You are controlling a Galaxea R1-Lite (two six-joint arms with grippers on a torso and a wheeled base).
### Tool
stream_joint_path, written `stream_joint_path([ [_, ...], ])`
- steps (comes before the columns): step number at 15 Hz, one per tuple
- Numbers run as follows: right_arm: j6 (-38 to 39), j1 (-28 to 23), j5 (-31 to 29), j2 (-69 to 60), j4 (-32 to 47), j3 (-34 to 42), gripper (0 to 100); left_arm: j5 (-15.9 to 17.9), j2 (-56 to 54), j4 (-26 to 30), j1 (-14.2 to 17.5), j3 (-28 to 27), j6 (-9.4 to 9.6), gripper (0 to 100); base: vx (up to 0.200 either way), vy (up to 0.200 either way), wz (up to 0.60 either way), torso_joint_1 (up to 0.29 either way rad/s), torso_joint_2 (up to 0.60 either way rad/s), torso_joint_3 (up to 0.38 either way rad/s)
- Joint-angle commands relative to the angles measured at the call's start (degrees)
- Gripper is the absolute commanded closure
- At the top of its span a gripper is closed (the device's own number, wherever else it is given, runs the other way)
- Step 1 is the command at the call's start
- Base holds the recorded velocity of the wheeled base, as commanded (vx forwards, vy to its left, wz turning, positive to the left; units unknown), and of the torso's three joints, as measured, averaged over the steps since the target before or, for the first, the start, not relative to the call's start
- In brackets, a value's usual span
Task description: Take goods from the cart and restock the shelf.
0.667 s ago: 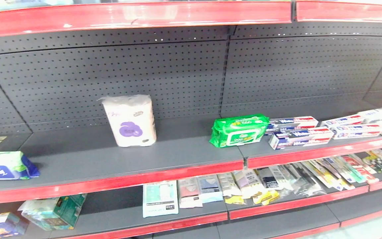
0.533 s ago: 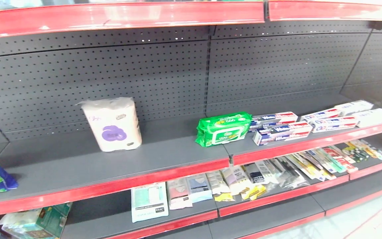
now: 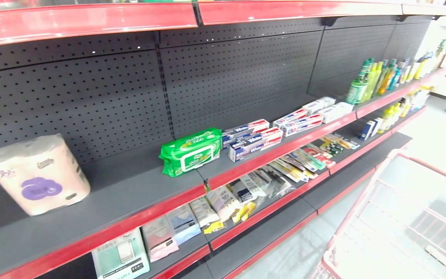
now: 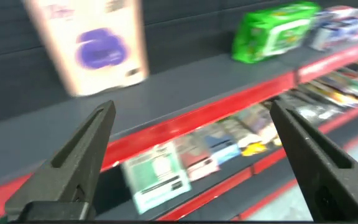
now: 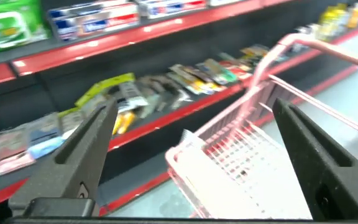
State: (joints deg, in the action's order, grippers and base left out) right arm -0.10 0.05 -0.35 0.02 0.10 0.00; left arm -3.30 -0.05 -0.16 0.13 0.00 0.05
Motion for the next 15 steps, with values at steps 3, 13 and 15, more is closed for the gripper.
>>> stream_joint_path([
  [3,0.0,0.0,-0.1,0.0,0.0,0.0,0,0.0,0.0,0.0,0.0,0.0,-0.05,0,0.0,0.0,-0.6,0.004,0.0,0.001],
  [13,0.8,0.1,0.5,3.7,0.0,0.0,0,0.0,0.0,0.0,0.0,0.0,-0.05,0,0.0,0.0,0.0,0.0,0.0,0.0],
  [15,1.2,0.7,1.1,10.3,-0.2,-1.0,0,0.0,0.0,0.0,0.0,0.0,-0.05,0,0.0,0.0,0.0,0.0,0.0,0.0],
])
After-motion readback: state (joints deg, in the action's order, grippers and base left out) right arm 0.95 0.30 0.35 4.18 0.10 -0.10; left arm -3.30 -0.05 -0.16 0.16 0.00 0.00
